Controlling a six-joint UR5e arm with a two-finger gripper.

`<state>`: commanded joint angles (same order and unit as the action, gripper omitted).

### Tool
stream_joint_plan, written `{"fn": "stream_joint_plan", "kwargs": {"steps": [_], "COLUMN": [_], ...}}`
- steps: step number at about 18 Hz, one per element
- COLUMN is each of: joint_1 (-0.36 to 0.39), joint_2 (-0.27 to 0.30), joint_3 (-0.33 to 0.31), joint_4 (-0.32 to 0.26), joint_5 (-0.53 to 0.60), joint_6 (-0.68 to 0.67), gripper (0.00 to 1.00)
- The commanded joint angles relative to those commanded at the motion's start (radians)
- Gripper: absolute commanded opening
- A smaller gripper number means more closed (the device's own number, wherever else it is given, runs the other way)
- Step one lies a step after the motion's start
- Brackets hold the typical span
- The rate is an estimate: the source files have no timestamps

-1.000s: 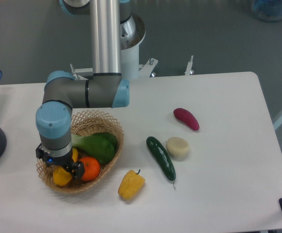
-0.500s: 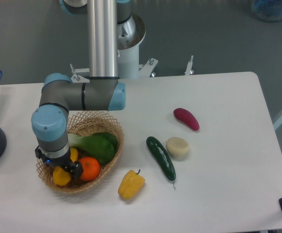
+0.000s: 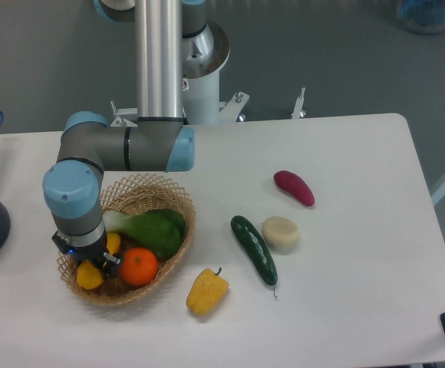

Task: Pick up the mango from the basket
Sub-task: 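Lift the yellow mango out of the basket and carry it upward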

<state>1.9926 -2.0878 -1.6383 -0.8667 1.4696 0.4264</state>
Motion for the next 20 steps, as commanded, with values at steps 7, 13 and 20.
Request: {"fn": "stream_joint_plan", "kwargs": {"steps": [7,13,20], "joint_1": [0.031,0.132,0.319], "joint_2": [0.081,0.198,0.178], "joint_3": [0.006,0.008,0.166], "joint_4": [-0.011,-0.006,-0.002], "joint_5": [-0.008,-0.015,-0.034], "joint_6": [0.005,0.011,0.132], "gripper": [0.25,0.25,0.25]}}
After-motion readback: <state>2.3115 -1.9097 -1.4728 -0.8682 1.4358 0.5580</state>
